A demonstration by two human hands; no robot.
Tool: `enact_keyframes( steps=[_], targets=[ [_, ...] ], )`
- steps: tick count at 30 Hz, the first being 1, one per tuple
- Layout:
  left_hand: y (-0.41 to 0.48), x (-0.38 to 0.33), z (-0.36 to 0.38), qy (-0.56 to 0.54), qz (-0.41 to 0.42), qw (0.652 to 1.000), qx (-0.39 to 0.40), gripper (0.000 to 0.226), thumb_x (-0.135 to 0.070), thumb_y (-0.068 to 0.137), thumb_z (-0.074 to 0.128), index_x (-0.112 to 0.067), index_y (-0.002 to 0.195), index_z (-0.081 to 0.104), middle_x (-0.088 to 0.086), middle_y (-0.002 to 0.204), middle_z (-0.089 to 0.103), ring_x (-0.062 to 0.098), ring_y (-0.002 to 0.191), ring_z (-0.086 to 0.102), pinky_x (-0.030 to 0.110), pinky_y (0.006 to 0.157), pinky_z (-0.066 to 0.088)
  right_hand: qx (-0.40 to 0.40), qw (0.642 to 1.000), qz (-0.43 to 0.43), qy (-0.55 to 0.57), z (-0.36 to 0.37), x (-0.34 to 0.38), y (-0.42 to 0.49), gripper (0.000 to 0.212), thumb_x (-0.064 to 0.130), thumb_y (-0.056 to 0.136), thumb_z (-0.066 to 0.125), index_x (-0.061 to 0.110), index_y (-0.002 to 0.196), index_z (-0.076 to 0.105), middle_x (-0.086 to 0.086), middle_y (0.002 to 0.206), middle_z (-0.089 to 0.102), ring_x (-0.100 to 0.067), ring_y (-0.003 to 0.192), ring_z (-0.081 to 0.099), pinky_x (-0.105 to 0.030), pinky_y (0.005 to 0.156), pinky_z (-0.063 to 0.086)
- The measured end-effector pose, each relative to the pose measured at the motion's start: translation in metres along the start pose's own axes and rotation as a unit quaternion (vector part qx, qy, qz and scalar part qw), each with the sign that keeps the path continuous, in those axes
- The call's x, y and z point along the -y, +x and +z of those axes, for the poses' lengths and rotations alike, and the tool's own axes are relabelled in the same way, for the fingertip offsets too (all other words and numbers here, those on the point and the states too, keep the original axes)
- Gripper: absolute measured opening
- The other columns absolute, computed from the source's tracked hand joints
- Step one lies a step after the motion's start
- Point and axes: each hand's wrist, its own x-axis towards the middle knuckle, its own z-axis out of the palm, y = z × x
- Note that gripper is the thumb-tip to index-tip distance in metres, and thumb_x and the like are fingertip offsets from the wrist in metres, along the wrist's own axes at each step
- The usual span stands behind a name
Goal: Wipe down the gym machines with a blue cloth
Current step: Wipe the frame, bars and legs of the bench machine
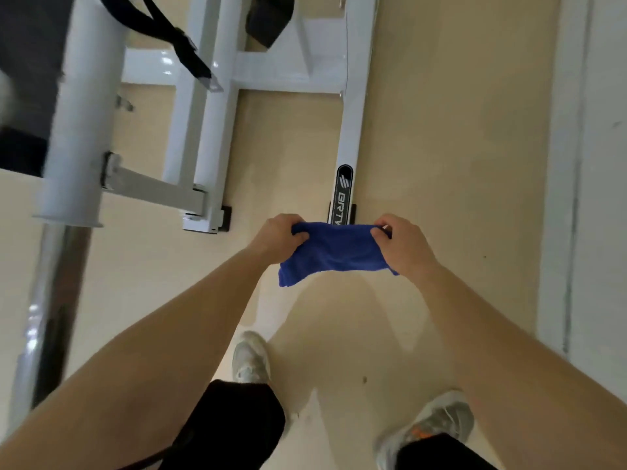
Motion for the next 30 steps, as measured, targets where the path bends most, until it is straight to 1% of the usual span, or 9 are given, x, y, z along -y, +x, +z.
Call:
enact_keyframes(
  steps=[2,8,11,13,16,19,23,27,30],
  targets=[
    [0.003,-0.006,-0.007,0.011,0.009,1.0,0.004,0.015,-0.021,0.091,0.055,-0.017,0.101,0.067,0.003,0.088,0.067,0.025,0.082,0.062,0.029,0.067,0.044,0.001,1.0,-0.006,0.0,-0.009,0.008,0.004,0.012,0.025,0.099,0.05,0.022,0.098,0.061,0.004,0.071,0.059,-0.021,0.061,0.056,-0.029,0.063,0.042],
    [0.007,-0.043,-0.034,-0.028,0.02,0.999,-0.019,0.004,-0.025,0.09,0.059,-0.026,0.09,0.062,-0.005,0.082,0.061,0.02,0.081,0.056,0.026,0.063,0.042,-0.073,0.996,-0.03,-0.032,-0.039,0.027,0.023,0.021,0.026,0.097,0.054,0.014,0.108,0.067,-0.005,0.108,0.065,-0.026,0.097,0.061,-0.037,0.085,0.05],
    [-0.008,-0.07,-0.021,-0.092,0.007,0.988,-0.122,0.03,-0.039,0.093,0.057,-0.023,0.118,0.059,-0.008,0.111,0.06,0.013,0.1,0.056,0.027,0.083,0.045,-0.185,0.982,-0.039,-0.006,-0.037,0.03,-0.001,0.03,0.026,0.095,0.054,0.016,0.122,0.062,-0.005,0.126,0.052,-0.023,0.112,0.054,-0.036,0.095,0.046],
    [-0.029,-0.095,-0.008,-0.217,-0.03,0.964,-0.152,0.042,-0.041,0.099,0.046,-0.019,0.134,0.05,-0.008,0.125,0.057,0.013,0.11,0.054,0.028,0.092,0.042,-0.175,0.976,-0.027,0.125,-0.025,0.037,-0.027,0.04,0.03,0.098,0.047,0.019,0.136,0.052,0.0,0.134,0.049,-0.014,0.115,0.053,-0.034,0.101,0.044],
    [-0.062,-0.12,0.018,-0.329,-0.023,0.94,-0.086,0.031,-0.036,0.104,0.037,-0.021,0.127,0.051,-0.011,0.106,0.061,0.012,0.098,0.059,0.028,0.086,0.043,-0.067,0.946,-0.053,0.313,-0.003,0.06,-0.06,0.042,0.026,0.106,0.035,0.021,0.147,0.038,0.012,0.127,0.057,0.001,0.112,0.057,-0.019,0.096,0.045],
    [-0.085,-0.119,0.03,-0.336,0.016,0.935,-0.109,0.02,-0.033,0.105,0.034,-0.027,0.115,0.05,-0.007,0.099,0.065,0.01,0.089,0.064,0.026,0.082,0.051,-0.049,0.915,-0.068,0.394,0.011,0.077,-0.073,0.039,0.02,0.109,0.03,0.017,0.148,0.035,0.012,0.12,0.062,0.004,0.106,0.061,-0.008,0.087,0.043],
    [-0.088,-0.123,0.025,-0.312,0.043,0.941,-0.123,0.023,-0.034,0.106,0.032,-0.026,0.119,0.049,-0.008,0.096,0.066,0.003,0.083,0.063,0.012,0.068,0.046,-0.073,0.906,-0.086,0.409,0.01,0.076,-0.076,0.042,0.03,0.105,0.031,0.019,0.146,0.038,0.014,0.121,0.064,-0.003,0.111,0.061,-0.013,0.092,0.045],
    [-0.072,-0.139,0.009,-0.299,0.046,0.945,-0.125,0.032,-0.037,0.106,0.031,-0.017,0.12,0.051,-0.002,0.099,0.066,0.009,0.084,0.063,0.02,0.07,0.046,-0.094,0.909,-0.103,0.394,-0.004,0.083,-0.05,0.042,0.028,0.103,0.032,0.011,0.14,0.042,0.004,0.116,0.063,-0.005,0.105,0.062,-0.016,0.09,0.046],
    [-0.037,-0.154,-0.013,-0.289,0.048,0.946,-0.139,0.034,-0.036,0.106,0.032,-0.013,0.119,0.054,0.004,0.103,0.066,0.016,0.086,0.062,0.026,0.075,0.045,-0.112,0.921,-0.088,0.364,-0.021,0.093,-0.009,0.035,0.026,0.105,0.033,0.009,0.134,0.046,0.007,0.106,0.063,0.002,0.093,0.062,-0.016,0.085,0.046]
  ],
)
